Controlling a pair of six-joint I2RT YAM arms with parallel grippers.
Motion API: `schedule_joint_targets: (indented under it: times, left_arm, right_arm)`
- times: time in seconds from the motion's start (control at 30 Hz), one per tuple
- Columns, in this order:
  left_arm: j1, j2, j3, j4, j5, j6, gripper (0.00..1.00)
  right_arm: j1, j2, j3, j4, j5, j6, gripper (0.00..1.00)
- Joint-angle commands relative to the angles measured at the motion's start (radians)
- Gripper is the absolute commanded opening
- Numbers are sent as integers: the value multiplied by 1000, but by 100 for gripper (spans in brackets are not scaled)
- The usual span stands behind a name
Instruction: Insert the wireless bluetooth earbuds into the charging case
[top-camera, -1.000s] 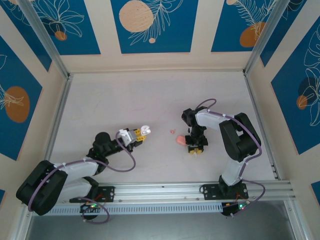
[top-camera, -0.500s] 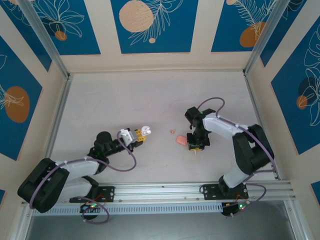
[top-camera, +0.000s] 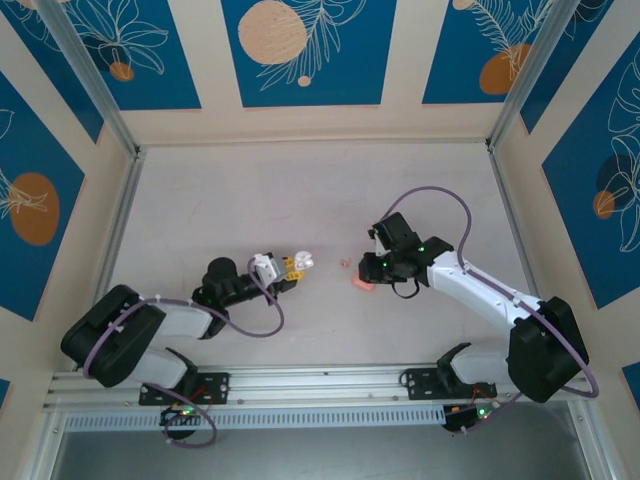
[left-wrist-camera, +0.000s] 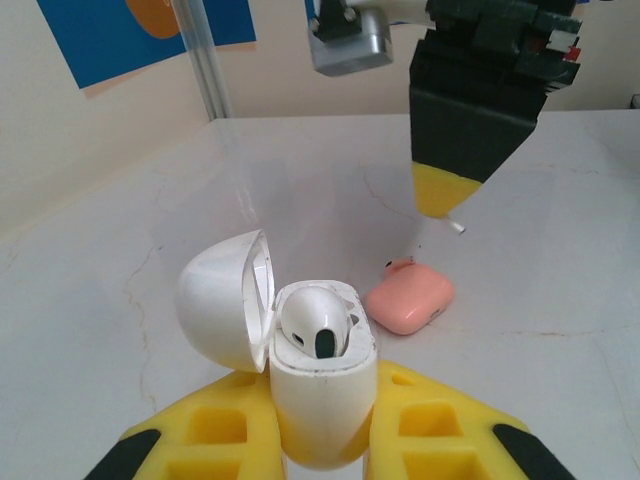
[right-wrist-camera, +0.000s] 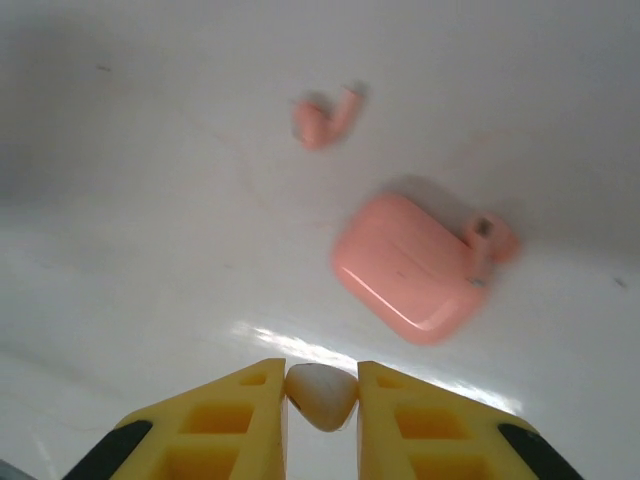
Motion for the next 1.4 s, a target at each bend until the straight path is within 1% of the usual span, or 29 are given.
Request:
schedule_joint_targets:
  times: [0.0,0.3,0.53,0.77,0.97,1.37]
  left_arm:
    - [-19,30,37,97,27,-26,13]
    - [-28,70,68,129,34,-41,13]
    - [-31,73,72,128,27,-47,13]
    - [-33,66,77,125,27,-47,13]
    - [-34,63,78,129,27,-50,13]
    - [-34,65,78,187,17,-82,13]
  right_arm:
    - [42,-22,-7,157,-19,-39,21]
    - [135,-45,11,341,1,-133,21]
    - [152,-100,-28,463,-22,-162,21]
    - [154,-148,-89,615,-97,-157,21]
    - [165,-132,-102,667,-122,-153,21]
    - [185,-111,-106,669,-125,-163,21]
